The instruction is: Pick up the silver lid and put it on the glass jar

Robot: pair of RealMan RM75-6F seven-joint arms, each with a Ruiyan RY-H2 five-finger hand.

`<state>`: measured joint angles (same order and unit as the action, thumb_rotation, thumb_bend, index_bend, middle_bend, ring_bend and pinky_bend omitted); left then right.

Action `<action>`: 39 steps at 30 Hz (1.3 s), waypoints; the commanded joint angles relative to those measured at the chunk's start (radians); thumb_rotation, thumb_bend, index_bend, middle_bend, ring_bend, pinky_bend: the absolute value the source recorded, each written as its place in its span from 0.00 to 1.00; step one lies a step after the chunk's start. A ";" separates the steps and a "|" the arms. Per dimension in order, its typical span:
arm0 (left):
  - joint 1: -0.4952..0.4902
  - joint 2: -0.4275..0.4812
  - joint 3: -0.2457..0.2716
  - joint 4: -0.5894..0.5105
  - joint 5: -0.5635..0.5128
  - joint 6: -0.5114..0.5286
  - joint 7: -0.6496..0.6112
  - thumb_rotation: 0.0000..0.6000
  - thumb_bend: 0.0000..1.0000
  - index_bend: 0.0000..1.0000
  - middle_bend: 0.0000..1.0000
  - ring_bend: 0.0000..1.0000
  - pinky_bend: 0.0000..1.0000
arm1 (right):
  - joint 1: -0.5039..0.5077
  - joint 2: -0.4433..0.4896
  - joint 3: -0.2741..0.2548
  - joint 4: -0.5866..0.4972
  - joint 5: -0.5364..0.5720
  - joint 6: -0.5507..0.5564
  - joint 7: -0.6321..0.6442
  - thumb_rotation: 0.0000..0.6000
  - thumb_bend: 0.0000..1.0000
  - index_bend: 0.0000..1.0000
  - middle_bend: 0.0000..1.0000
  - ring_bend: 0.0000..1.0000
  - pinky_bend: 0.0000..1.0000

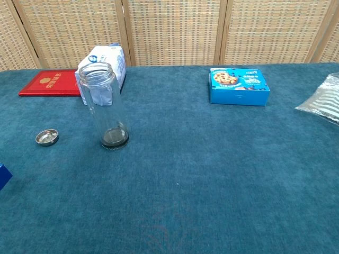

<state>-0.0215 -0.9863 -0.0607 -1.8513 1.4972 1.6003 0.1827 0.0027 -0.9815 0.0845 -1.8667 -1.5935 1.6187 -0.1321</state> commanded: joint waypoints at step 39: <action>-0.507 -0.408 -0.140 0.552 -0.404 -0.701 -0.043 1.00 0.37 0.51 0.00 0.00 0.00 | 0.020 0.010 0.015 0.022 0.100 -0.063 0.056 1.00 0.00 0.01 0.00 0.00 0.00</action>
<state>-0.5235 -1.3881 -0.2031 -1.3042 1.0982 0.9025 0.1341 0.0225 -0.9716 0.1001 -1.8449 -1.4940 1.5562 -0.0760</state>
